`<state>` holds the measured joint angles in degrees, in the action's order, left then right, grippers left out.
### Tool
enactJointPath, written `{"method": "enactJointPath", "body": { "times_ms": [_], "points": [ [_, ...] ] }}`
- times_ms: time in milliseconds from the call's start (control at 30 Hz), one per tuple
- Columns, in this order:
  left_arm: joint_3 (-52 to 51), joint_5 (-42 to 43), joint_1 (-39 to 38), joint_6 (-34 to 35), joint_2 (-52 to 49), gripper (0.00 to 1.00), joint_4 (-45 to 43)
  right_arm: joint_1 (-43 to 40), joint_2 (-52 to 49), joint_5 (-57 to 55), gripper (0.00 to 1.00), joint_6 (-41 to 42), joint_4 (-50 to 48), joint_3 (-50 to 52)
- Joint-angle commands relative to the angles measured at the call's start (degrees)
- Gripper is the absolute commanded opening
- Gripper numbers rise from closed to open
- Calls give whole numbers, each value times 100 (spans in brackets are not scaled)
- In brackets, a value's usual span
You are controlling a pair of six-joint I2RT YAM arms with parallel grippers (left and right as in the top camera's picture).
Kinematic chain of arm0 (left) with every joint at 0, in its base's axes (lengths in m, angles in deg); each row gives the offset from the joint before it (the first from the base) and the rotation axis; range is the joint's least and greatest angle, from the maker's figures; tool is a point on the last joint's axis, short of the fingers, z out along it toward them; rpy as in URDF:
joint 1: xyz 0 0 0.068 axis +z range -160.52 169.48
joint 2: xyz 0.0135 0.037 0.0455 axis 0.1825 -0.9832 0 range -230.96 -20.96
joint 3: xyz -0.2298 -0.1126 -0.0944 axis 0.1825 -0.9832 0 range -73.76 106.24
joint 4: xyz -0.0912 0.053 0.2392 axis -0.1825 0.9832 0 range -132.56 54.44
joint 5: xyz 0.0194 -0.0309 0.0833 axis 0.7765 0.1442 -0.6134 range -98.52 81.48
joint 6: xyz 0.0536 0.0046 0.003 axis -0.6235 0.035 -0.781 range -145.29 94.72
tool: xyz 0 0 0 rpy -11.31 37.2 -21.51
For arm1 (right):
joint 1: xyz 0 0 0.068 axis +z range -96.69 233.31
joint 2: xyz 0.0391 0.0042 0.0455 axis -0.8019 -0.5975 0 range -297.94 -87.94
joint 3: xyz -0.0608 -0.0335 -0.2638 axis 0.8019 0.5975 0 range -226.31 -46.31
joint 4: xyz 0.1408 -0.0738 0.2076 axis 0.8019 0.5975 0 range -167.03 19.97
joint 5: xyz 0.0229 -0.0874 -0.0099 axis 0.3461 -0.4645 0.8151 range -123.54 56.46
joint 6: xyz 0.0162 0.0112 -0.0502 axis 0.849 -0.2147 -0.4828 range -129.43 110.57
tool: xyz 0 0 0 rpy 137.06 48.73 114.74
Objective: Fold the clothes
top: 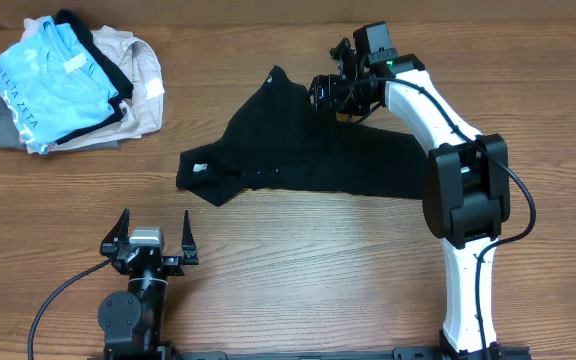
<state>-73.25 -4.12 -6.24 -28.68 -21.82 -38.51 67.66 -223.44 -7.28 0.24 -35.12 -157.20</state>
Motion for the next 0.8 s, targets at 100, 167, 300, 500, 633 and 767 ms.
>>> {"method": "enactJointPath", "body": {
  "times_ms": [100, 167, 300, 500, 633, 767],
  "points": [
    [-24, -33, 31, -90, 61, 100, 2, 22, -118, -70, 81, 39, -254, 260],
    [-24, -33, 31, -87, 61, 100, 2, 22, -118, -70, 81, 39, -282, 295],
    [-24, -33, 31, -90, 61, 100, 2, 28, -120, -68, 81, 44, -249, 295],
    [-24, -33, 31, -90, 61, 100, 2, 164, -125, -70, 80, 59, -258, 297],
    [-24, -33, 31, -90, 61, 100, 2, 282, -125, -195, 80, 59, -269, 297],
    [-24, -33, 31, -90, 61, 100, 2, 361, -125, -494, 80, 57, -227, 297]
  ]
}}
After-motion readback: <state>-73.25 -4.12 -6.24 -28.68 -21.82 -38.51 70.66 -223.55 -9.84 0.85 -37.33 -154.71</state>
